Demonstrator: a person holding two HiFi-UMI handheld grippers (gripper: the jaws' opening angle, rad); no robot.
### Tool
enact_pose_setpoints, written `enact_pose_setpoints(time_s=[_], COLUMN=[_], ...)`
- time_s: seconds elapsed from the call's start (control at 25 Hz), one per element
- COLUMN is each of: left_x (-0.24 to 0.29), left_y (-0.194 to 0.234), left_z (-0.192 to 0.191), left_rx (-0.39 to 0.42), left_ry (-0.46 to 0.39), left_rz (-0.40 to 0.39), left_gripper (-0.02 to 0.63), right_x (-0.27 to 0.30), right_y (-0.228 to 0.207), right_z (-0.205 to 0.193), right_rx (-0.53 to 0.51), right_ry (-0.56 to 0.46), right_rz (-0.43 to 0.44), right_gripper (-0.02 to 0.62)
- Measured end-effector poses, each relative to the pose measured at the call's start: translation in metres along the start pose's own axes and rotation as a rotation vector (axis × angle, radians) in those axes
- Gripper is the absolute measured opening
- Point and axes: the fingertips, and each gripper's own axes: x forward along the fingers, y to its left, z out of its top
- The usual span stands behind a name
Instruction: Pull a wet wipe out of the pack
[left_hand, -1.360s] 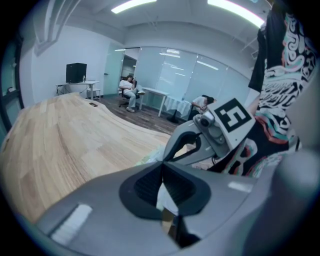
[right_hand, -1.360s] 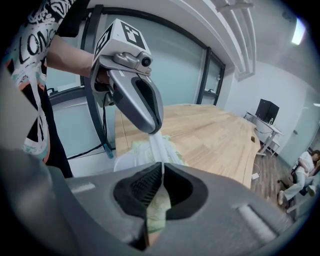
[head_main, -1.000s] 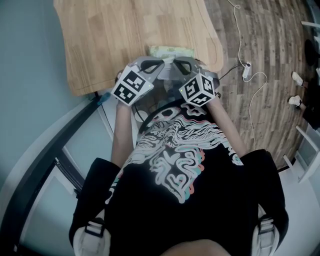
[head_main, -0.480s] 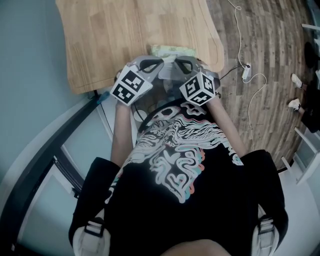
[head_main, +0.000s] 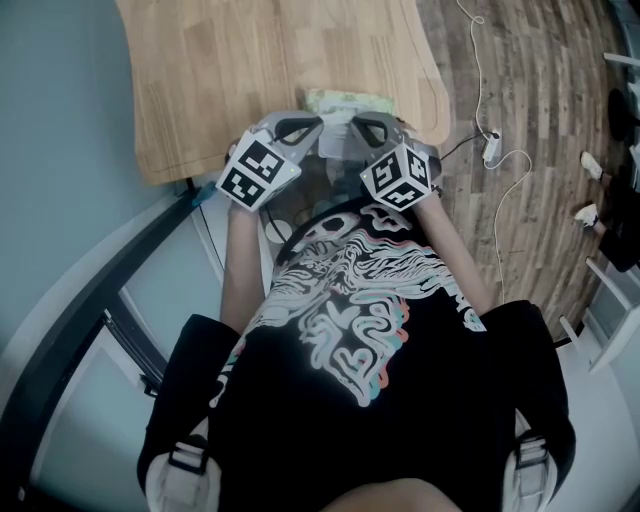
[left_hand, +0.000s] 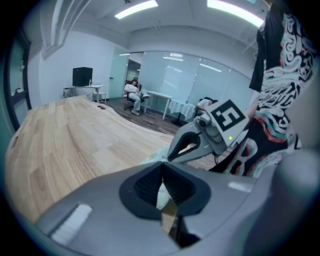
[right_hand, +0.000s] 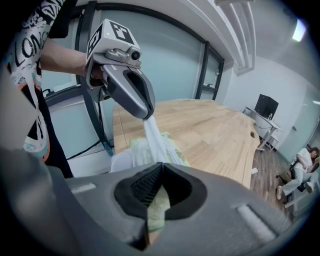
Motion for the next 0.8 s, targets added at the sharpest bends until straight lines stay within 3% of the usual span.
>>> enact_pose_setpoints(time_s=[0.8], left_x=[-0.014], left_y=[0.014], left_z=[-0.009], left_rx=[-0.033], left_ry=[-0.018], left_rz=[0.046], left_gripper=[-0.009], right_x=[0.002], right_y=[0.001], right_z=[-0.003], right_rx=[0.006], right_ry=[0.020], right_rz=[0.001], right_gripper=[0.003])
